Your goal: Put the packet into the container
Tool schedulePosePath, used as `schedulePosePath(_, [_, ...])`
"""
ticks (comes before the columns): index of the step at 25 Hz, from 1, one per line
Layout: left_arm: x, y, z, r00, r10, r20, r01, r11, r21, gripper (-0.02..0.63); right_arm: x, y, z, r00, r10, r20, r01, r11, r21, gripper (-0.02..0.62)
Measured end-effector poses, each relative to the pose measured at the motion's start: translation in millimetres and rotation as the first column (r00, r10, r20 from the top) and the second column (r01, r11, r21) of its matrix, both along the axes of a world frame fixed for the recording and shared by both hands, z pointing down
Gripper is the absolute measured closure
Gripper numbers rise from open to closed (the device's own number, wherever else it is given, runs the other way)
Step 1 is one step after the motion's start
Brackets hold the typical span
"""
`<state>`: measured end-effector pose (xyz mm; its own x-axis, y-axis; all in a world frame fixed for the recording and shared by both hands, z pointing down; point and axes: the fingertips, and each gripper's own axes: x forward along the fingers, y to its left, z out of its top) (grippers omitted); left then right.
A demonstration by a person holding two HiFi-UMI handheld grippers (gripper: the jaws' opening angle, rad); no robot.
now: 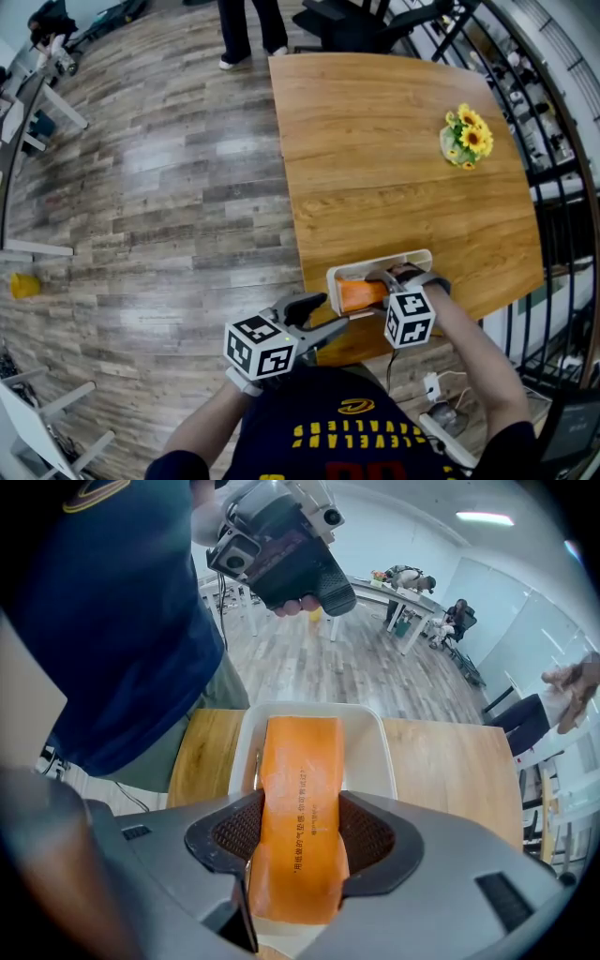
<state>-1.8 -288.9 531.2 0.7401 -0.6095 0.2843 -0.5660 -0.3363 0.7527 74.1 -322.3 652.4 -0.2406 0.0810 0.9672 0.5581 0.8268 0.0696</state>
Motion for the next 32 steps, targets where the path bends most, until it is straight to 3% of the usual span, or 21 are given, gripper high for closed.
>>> schedulePosePath(13, [5,3,-1,1.0,0.01,-0.002,-0.01,1.0,-0.009,0.33,-1,-2,3,1.0,0.012,0.0,-0.012,1.0,0.013,0.356])
schedulePosePath(24, [12,5,0,1.0,0.026,-0.002,-0.026,1.0,-0.007,0.33,-9,-11,-23,0.992,0.076,0.104,-0.08,0.996,0.035,0.338])
schedulePosePath(28, [13,7,2,1.0,0.026,0.001,-0.026,1.0,-0.007,0.33,-14,-10,-41,0.968,0.147,0.201,-0.155,0.988,0.022,0.339])
schedulePosePath(32, [16,6,5,0.999,0.032,0.013,-0.032,0.999,-0.023,0.33,-17,-17,-57,0.923,0.25,0.292,-0.262,0.965,0.0,0.339])
